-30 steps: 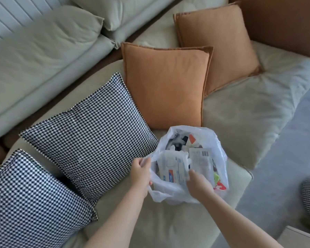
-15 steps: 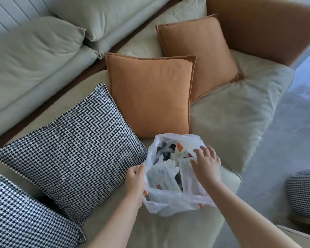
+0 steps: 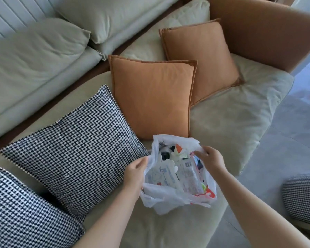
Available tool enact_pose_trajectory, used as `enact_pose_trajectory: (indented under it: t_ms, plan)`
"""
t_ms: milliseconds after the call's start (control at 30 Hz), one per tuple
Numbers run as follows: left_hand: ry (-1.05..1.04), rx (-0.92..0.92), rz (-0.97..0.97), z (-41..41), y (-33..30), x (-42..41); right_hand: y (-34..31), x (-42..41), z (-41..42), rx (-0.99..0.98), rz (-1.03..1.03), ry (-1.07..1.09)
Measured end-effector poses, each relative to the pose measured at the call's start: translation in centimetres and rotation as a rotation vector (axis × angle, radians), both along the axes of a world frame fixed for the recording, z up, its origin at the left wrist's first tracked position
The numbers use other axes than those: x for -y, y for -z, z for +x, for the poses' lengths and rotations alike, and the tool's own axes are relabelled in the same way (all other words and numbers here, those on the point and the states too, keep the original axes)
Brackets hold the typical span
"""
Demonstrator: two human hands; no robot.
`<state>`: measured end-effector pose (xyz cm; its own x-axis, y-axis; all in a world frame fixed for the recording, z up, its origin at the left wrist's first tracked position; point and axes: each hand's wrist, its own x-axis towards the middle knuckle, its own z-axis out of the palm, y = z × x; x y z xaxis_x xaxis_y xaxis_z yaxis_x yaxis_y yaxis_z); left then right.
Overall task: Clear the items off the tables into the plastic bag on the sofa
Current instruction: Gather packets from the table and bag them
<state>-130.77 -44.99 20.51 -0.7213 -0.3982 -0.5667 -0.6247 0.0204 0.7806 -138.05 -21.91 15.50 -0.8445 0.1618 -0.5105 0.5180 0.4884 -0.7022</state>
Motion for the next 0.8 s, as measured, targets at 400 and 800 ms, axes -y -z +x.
enact_pose_trajectory:
  t_ms: [400, 800]
  plan:
    - [0.191, -0.114, -0.265, 0.4, -3.6, 2.7, -5.2, -4.0, 1.5, -0.175, 0.006, 0.255]
    - [0.195, 0.063, -0.389, 3.8, -0.3, 3.9, -2.7, -2.3, 5.8, -0.043, 0.220, 0.181]
